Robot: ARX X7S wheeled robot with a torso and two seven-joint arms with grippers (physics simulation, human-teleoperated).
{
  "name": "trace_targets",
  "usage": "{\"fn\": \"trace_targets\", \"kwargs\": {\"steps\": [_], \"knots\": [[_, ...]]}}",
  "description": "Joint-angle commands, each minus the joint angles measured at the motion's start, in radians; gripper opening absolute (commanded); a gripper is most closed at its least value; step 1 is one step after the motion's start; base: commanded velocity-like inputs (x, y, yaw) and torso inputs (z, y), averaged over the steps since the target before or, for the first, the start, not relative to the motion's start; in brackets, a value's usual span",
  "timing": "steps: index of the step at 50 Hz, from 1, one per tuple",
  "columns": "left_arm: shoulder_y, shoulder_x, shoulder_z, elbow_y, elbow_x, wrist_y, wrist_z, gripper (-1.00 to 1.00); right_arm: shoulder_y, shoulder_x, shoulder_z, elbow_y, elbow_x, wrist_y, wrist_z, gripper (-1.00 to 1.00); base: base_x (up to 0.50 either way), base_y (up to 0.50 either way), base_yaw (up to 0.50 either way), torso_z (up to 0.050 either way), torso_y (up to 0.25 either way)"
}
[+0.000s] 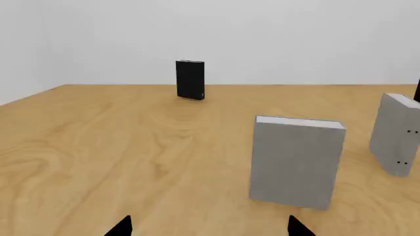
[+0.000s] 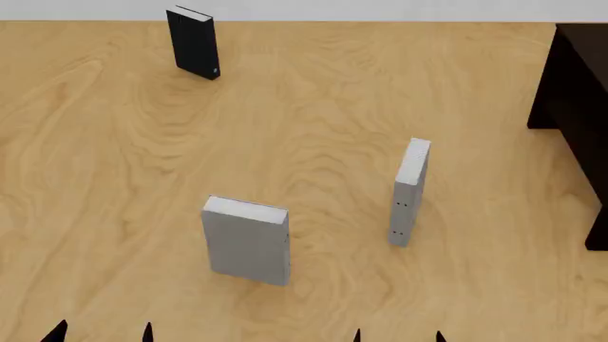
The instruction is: Pick up the book on the right and place it on the cabinet shelf.
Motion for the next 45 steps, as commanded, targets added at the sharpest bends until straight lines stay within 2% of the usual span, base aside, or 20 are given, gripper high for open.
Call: {"fn": "trace_targets", "kwargs": {"steps": [1,2,4,7,13,18,24,31,33,45], "knots": [[0.0,-0.01,0.011,0.0,-0.01,0.0,-0.011,1.0,0.0,0.009,0.0,0.0,0.009,0.0,0.0,1.0,0.0,0.0,0.0,0.0,0.0],[0.019,-0.011,0.013,0.015,-0.019,0.051,0.001,1.0,-0.023,0.004,-0.037,-0.097,0.037,0.09,0.033,1.0,0.0,0.0,0.0,0.05,0.0],[0.021,-0.02,0.028,0.043,-0.048,0.052,0.003,1.0,-0.009,0.019,-0.048,-0.115,0.042,0.138,0.059,1.0,0.0,0.0,0.0,0.05,0.0],[0.025,-0.029,0.042,0.14,-0.074,-0.008,-0.009,1.0,-0.003,0.039,-0.042,-0.187,0.059,0.193,0.074,1.0,0.0,0.0,0.0,0.05,0.0],[-0.018,-0.052,0.062,0.206,-0.086,-0.074,-0.027,1.0,0.023,0.078,-0.036,-0.338,0.072,0.321,0.089,1.0,0.0,0.0,0.0,0.05,0.0],[-0.09,-0.069,0.072,0.275,-0.086,-0.179,-0.046,1.0,0.095,0.108,-0.01,-0.513,0.103,0.491,0.098,1.0,0.0,0.0,0.0,0.05,0.0],[-0.179,-0.081,0.084,0.292,-0.089,-0.278,-0.061,1.0,0.164,0.124,0.017,-0.581,0.139,0.604,0.108,1.0,0.0,0.0,0.0,0.05,0.0],[-0.192,-0.1,0.115,0.31,-0.091,-0.296,-0.052,1.0,0.201,0.143,0.005,-0.52,0.137,0.597,0.102,1.0,0.08,-0.1,0.0,0.05,0.0],[-0.196,-0.111,0.137,0.315,-0.055,-0.307,-0.067,1.0,0.201,0.148,0.003,-0.51,0.138,0.594,0.1,1.0,0.43,-0.26,0.0,0.05,0.0],[-0.181,-0.136,0.145,0.377,-0.071,-0.344,-0.07,1.0,0.182,0.168,0.009,-0.526,0.165,0.593,0.087,1.0,0.47,-0.19,0.0,0.05,0.0]]}}
